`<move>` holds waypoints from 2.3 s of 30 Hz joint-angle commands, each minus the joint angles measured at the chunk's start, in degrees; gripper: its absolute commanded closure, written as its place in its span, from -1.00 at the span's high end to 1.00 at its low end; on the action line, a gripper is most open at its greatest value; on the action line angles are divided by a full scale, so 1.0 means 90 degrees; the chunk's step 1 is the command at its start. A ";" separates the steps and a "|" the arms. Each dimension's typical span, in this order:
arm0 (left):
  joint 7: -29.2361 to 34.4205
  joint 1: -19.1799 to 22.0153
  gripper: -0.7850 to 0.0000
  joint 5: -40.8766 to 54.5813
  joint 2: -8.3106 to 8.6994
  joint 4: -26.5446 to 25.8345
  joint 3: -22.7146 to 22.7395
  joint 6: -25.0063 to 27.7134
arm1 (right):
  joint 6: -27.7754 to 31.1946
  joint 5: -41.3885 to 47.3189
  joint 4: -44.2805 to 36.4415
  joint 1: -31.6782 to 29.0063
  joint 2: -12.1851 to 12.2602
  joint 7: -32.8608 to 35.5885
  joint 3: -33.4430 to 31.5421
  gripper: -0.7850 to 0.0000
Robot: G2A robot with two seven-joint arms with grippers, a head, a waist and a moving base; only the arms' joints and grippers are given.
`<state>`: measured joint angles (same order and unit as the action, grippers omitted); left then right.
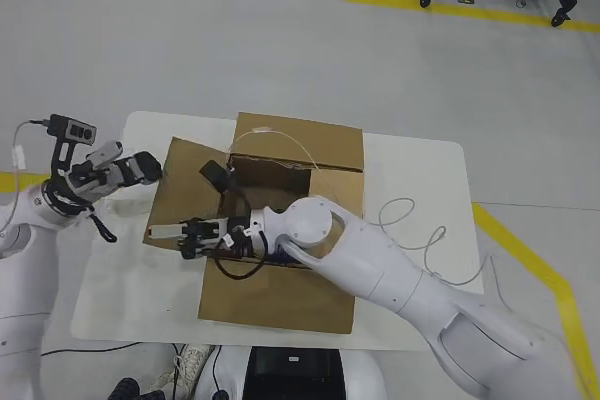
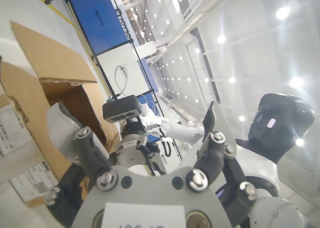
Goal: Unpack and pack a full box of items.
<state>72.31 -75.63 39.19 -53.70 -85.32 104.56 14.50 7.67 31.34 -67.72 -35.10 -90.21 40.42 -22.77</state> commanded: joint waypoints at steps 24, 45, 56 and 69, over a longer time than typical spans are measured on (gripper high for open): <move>0.0363 -0.0321 1.00 -0.1792 0.0111 -0.0314 -0.0894 -0.0494 | -0.0843 -0.1783 -0.2169 -0.2121 0.1164 0.0332 -0.2983 1.00; 0.0284 -0.0635 1.00 -0.1706 0.0163 -0.1076 -0.1196 -0.0664 | -0.1133 -0.2418 -0.4328 -0.4609 0.1861 0.0480 -0.5318 1.00; -0.0442 -0.0665 1.00 -0.1171 0.0173 -0.1458 -0.0712 -0.0342 | -0.0893 -0.2276 -0.4496 -0.4902 0.1952 0.0576 -0.5512 1.00; -0.0738 0.0238 1.00 -0.1272 0.0096 -0.1615 -0.1853 -0.0750 | -0.0915 -0.2318 -0.4868 -0.5550 0.2131 0.0776 -0.6152 1.00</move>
<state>66.10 -74.34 28.09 -52.70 -100.28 89.53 8.05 -0.55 10.48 -111.26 -84.55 -71.16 47.20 -77.66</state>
